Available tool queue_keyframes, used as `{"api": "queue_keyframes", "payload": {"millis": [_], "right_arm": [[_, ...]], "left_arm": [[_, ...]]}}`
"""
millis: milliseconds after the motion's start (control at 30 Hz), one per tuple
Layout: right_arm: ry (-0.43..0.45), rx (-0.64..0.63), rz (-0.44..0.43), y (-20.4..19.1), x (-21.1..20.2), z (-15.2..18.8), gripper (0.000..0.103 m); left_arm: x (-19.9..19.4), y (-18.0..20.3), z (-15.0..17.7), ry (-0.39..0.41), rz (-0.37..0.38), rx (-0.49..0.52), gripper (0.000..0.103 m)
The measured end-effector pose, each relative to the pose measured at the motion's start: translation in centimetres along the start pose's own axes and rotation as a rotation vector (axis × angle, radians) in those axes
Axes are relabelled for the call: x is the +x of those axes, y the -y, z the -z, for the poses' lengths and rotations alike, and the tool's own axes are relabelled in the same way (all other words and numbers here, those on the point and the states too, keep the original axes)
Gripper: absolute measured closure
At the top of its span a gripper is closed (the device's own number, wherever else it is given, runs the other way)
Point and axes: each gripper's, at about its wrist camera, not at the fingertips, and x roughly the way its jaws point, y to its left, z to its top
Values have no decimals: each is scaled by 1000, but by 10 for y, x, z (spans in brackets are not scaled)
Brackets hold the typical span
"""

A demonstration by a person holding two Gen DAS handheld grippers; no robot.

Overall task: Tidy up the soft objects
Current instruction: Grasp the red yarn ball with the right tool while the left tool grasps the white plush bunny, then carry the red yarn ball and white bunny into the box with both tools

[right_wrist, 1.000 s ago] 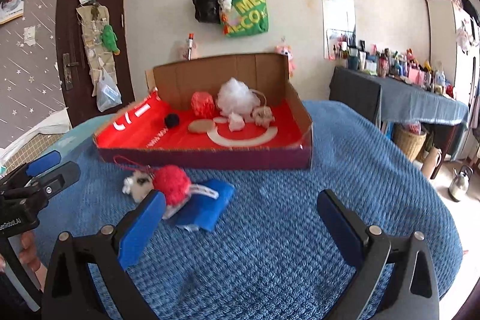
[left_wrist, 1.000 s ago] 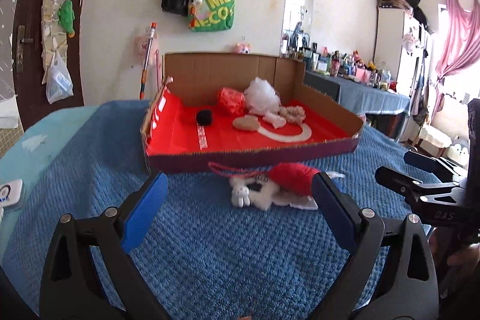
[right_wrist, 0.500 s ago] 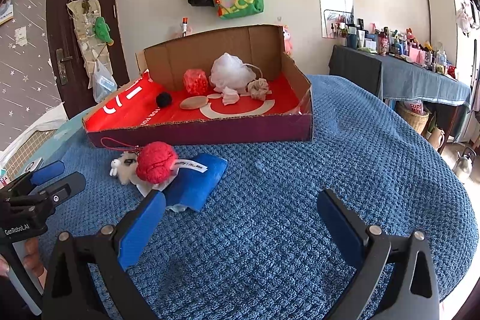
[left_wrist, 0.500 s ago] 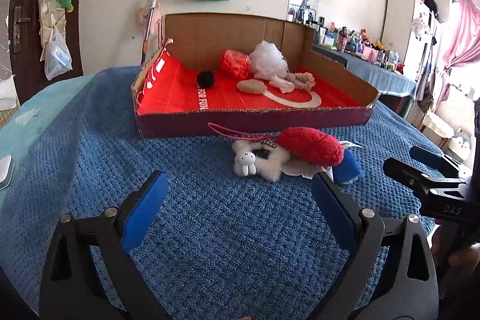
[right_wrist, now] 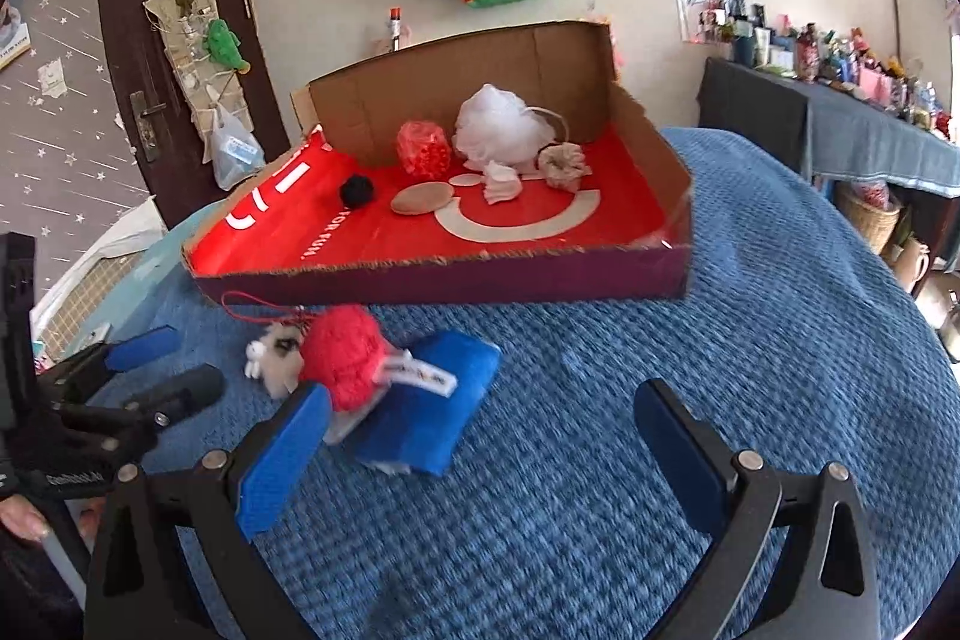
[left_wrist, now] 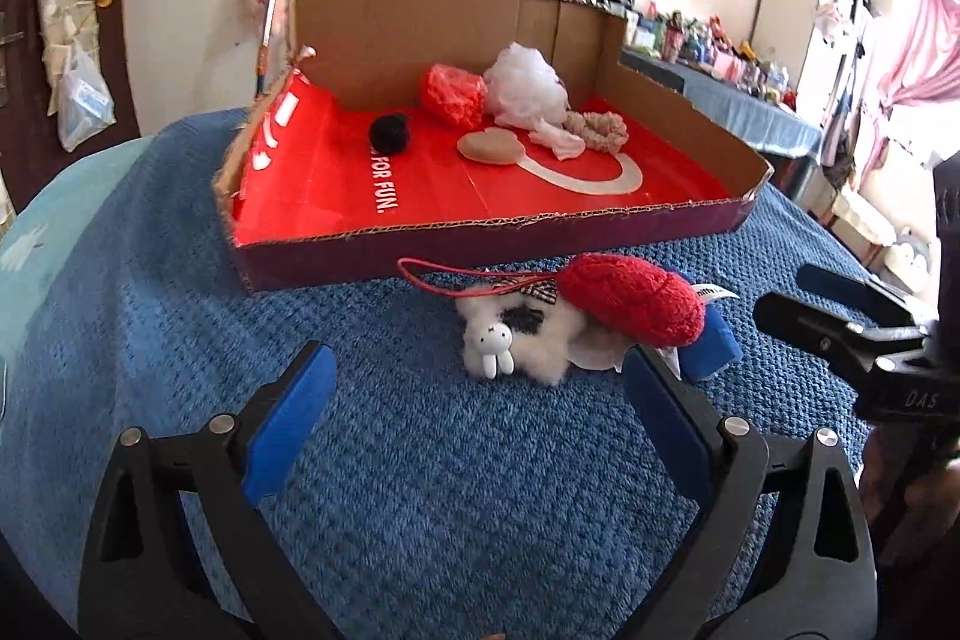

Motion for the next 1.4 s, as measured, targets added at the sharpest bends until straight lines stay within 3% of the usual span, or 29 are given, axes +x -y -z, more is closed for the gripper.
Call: {"api": "queue_keyframes", "payload": {"millis": [267,333,500,567,633,667,733,1100,1400], "right_arm": [[-89,-40,-170,-6,22,-24,1],[-113,-53,-188,-8,30,-28,5],[-166,-106,-236,-18,48,-32,7],[-182,-135,-245,-22,54,-32,14],[-212,-161,-262,-27,62,-31,35],[-227,-168,-285,-29,66,-30,40],[-236,-182,-312,-33,68,-29,67],[-116,-88,-373,-18,27,-44,68],[-30,-58,-329,-5,-5,-53,68]], "left_arm": [[32,1,-19,-98,48,80,7],[42,2,-23,-126,55,97,21],[59,3,-26,-183,64,125,35],[64,2,-25,-205,94,122,41],[66,4,-25,-215,131,124,53],[68,6,-25,-219,138,132,53],[71,8,-25,-223,145,149,69],[44,3,-31,-163,206,118,72],[16,0,-42,-96,232,106,72]]}}
